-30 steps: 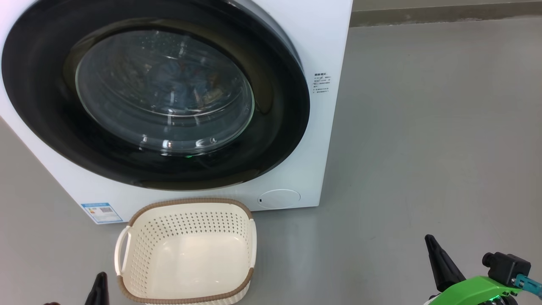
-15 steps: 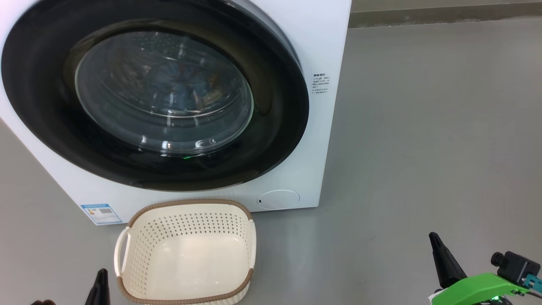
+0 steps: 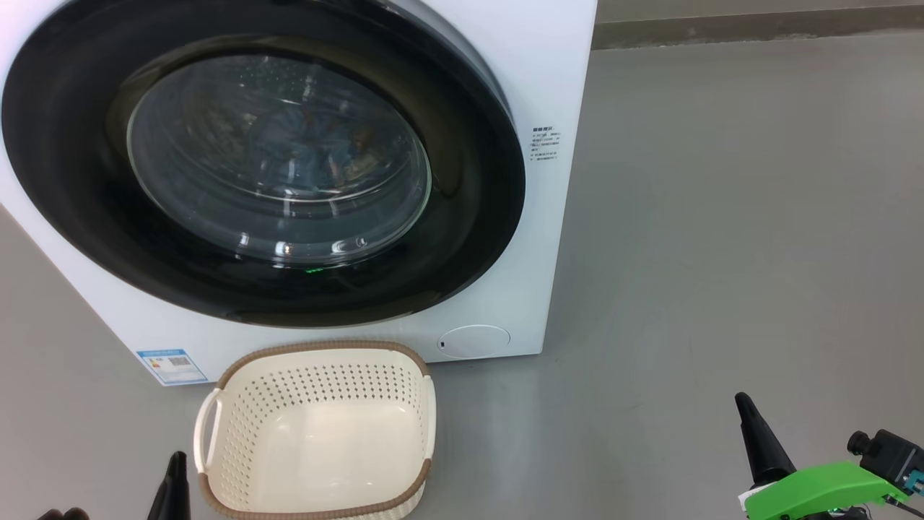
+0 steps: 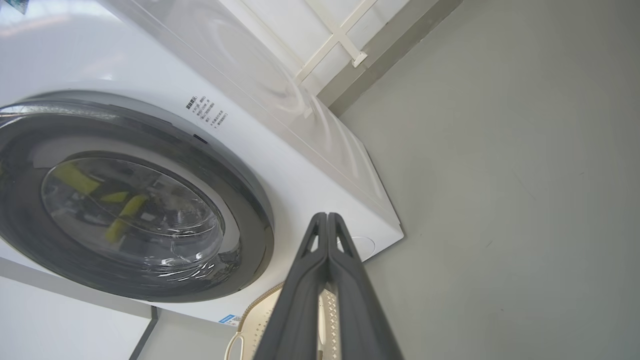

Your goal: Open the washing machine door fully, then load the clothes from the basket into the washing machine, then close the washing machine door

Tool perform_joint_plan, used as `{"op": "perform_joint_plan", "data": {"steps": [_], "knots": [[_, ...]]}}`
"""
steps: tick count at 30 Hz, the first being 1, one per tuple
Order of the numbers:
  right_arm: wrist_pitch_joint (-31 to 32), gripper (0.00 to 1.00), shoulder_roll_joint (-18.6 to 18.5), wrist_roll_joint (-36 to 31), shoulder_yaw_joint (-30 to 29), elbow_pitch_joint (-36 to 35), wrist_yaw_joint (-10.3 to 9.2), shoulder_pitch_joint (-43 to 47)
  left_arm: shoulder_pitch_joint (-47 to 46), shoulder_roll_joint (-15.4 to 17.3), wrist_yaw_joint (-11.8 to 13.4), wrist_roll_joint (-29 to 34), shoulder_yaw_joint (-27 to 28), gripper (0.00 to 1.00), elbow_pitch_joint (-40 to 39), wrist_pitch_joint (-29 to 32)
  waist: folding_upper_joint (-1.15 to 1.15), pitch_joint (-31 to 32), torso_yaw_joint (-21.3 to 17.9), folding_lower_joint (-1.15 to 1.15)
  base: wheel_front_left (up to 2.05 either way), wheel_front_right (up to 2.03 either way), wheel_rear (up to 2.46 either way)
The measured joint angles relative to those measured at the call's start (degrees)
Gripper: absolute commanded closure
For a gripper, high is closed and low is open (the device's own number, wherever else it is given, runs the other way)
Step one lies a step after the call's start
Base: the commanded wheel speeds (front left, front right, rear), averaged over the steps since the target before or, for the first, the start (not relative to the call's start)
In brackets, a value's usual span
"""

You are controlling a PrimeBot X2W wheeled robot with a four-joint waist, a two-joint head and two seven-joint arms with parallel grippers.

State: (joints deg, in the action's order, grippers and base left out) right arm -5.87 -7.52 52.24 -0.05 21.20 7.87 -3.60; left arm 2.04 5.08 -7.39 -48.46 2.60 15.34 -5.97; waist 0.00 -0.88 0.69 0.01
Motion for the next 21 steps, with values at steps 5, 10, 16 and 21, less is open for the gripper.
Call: {"op": "perform_joint_plan", "data": {"steps": [5, 10, 16, 21], "knots": [[0.8, 1.00, 0.3, 2.6, -0.6, -0.3, 0.00, 0.0, -0.1, -0.2, 0.0, -2.9, 0.1, 1.00, 0.0, 1.0, 0.00, 0.1, 0.0, 0.00, 0.00, 0.00, 0.00], [1.4, 1.00, 0.6, 5.5, -1.0, -0.7, 0.00, 0.0, -0.6, -0.3, 0.0, -5.8, 0.3, 1.00, 0.0, 1.8, 0.00, 0.1, -0.1, 0.00, 0.00, 0.00, 0.00], [2.5, 1.00, 0.9, 8.8, -1.6, -1.1, 0.00, 0.0, -1.1, -0.6, 0.0, -9.2, 0.5, 1.00, 0.0, 2.7, 0.00, 0.2, -0.1, 0.00, 0.00, 0.00, 0.00], [3.4, 1.00, 1.3, 11.2, -2.2, -1.5, -0.01, 0.0, -1.2, -0.7, 0.1, -11.9, 0.6, 1.00, 0.0, 3.5, 0.00, 0.2, -0.2, 0.00, 0.00, 0.00, 0.00]]}}
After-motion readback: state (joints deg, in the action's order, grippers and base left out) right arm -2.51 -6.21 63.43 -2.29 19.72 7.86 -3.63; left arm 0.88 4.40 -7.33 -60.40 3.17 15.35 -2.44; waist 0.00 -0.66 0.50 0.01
